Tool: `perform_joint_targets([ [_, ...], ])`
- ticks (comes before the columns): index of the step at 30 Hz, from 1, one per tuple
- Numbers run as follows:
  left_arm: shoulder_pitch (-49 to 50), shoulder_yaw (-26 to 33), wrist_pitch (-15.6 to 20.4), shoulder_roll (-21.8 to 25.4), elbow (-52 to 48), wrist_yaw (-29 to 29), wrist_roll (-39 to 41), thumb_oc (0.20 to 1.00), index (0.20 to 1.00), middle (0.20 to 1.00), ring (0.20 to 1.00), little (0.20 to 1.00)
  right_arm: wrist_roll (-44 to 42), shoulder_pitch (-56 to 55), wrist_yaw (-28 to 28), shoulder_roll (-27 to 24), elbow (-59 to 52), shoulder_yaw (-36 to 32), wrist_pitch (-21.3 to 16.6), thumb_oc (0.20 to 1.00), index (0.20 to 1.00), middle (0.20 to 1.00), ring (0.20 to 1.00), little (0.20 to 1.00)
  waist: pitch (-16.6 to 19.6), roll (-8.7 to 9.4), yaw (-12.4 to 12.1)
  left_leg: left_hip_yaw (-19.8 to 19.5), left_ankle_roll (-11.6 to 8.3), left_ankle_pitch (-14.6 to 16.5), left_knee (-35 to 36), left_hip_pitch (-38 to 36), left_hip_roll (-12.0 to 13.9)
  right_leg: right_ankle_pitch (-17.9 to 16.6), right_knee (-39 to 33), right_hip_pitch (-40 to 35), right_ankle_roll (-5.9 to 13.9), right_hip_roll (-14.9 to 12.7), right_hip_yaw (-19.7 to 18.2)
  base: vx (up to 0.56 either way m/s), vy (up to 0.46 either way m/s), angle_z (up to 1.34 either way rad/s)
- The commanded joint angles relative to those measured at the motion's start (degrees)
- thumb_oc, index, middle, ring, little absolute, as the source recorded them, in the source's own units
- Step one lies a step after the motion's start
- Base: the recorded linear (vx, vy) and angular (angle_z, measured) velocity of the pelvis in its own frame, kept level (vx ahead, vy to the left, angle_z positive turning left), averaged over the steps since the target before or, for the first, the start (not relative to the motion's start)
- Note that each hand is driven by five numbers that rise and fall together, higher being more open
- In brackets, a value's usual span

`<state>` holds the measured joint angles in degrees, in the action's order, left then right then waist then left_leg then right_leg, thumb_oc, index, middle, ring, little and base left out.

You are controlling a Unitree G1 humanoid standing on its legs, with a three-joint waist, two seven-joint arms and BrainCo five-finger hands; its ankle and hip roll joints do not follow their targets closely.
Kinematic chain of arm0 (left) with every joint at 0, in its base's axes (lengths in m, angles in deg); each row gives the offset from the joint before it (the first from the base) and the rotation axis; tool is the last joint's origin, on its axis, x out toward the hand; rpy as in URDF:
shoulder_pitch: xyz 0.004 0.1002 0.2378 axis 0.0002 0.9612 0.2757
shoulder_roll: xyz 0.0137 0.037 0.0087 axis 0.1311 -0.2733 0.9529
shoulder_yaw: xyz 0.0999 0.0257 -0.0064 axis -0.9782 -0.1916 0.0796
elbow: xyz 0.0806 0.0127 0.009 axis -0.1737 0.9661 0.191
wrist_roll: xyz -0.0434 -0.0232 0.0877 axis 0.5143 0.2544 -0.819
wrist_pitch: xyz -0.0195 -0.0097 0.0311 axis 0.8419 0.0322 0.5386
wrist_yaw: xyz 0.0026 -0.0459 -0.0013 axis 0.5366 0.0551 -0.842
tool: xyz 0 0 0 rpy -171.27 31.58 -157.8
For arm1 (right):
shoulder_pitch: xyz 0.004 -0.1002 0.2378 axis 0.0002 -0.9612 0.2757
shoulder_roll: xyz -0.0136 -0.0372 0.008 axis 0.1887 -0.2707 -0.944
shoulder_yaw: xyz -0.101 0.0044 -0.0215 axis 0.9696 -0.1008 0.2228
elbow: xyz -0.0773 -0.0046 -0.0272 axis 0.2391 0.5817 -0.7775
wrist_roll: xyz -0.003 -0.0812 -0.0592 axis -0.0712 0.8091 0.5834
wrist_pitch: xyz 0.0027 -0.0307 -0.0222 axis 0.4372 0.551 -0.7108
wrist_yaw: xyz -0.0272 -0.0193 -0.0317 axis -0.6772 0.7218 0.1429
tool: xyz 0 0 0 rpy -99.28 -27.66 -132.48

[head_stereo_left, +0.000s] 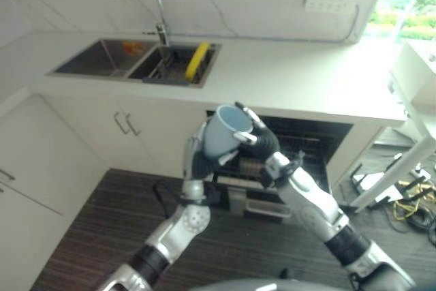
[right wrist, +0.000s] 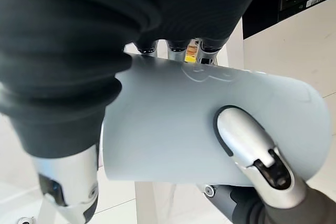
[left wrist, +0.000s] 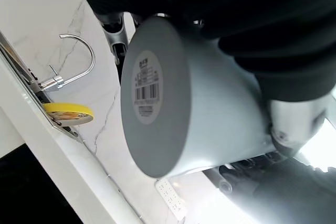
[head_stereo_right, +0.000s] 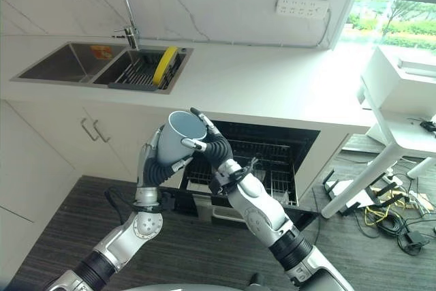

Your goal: Place the dishes in the dishwasher.

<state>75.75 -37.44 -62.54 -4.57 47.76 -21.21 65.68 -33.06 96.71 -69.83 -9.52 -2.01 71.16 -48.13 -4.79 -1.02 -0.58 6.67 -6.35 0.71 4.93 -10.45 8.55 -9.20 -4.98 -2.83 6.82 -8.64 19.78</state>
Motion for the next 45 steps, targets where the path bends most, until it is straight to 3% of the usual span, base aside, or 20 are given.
perform_joint_targets([
  [1,-7.12,-0.79,3.05,-0.11,-1.85,2.41,0.95,0.200,0.200,0.200,0.200,0.200,-1.79,2.42,-2.34,2.80,-0.83,2.91,-1.94,1.000,1.000,1.000,1.000,1.000,-0.51,2.09,-0.89,3.70,2.12,1.71,-1.56,2.15,-1.50,13.54,5.46,-6.04,1.93,-1.19,-2.22,0.00,0.000,0.00],
  [13,-7.88,-0.51,1.55,-0.55,-2.37,1.44,2.40,0.200,0.200,0.200,0.200,0.200,-1.23,1.51,-2.53,3.25,-1.06,3.55,-1.51,1.000,1.000,1.000,1.000,1.000,-0.50,1.82,-0.50,3.71,2.20,1.90,-1.90,1.96,-1.60,13.78,5.81,-6.16,1.80,-1.21,-2.40,0.00,0.000,0.00],
  [17,-7.78,-0.91,2.65,-0.71,-3.31,-2.81,3.92,0.200,0.200,0.200,0.200,0.200,-0.41,0.99,-2.74,3.39,-0.24,3.86,-1.48,1.000,1.000,1.000,1.000,1.000,-0.57,1.72,-0.51,3.74,2.26,1.86,-1.82,1.87,-1.58,13.79,5.84,-6.21,1.81,-1.27,-2.21,0.00,0.000,0.00],
  [23,-9.00,-2.07,0.28,0.26,-5.17,-7.61,5.66,0.200,0.200,0.200,0.200,0.200,6.35,0.71,-1.45,2.48,0.09,3.93,-2.10,1.000,1.000,1.000,1.000,1.000,-0.53,1.30,-0.02,3.85,2.37,1.82,-1.77,1.85,-1.64,13.89,5.92,-6.09,1.89,-1.31,-2.32,0.00,0.000,0.00],
  [33,-8.31,-0.29,-0.32,1.30,-7.56,-5.04,4.21,0.200,0.200,0.200,0.200,0.200,8.43,-0.22,2.08,1.73,1.09,2.85,-4.65,1.000,1.000,1.000,1.000,1.000,-0.56,1.00,0.03,3.56,2.51,2.06,-1.79,1.51,-1.86,14.04,5.83,-6.44,1.72,-1.25,-2.50,0.00,0.000,0.00],
  [40,-7.98,0.73,-1.25,1.51,-9.15,0.42,0.02,0.200,0.200,0.200,0.200,0.200,9.68,-1.66,8.85,1.99,1.66,1.56,-8.96,1.000,1.000,1.000,1.000,1.000,-0.81,0.64,0.59,3.91,2.61,2.01,-1.41,1.10,-1.90,13.96,5.78,-6.51,1.78,-1.23,-2.71,0.00,0.000,0.00],
  [45,-7.67,0.96,-1.42,1.25,-9.90,-0.02,0.34,0.200,0.200,0.200,0.200,0.200,9.65,-2.66,9.01,2.36,1.53,1.58,-10.85,1.000,1.000,1.000,1.000,1.000,-0.87,0.41,0.78,4.02,2.73,2.05,-1.23,0.96,-2.04,13.95,5.70,-6.58,1.78,-1.30,-2.75,0.00,0.000,0.00],
])
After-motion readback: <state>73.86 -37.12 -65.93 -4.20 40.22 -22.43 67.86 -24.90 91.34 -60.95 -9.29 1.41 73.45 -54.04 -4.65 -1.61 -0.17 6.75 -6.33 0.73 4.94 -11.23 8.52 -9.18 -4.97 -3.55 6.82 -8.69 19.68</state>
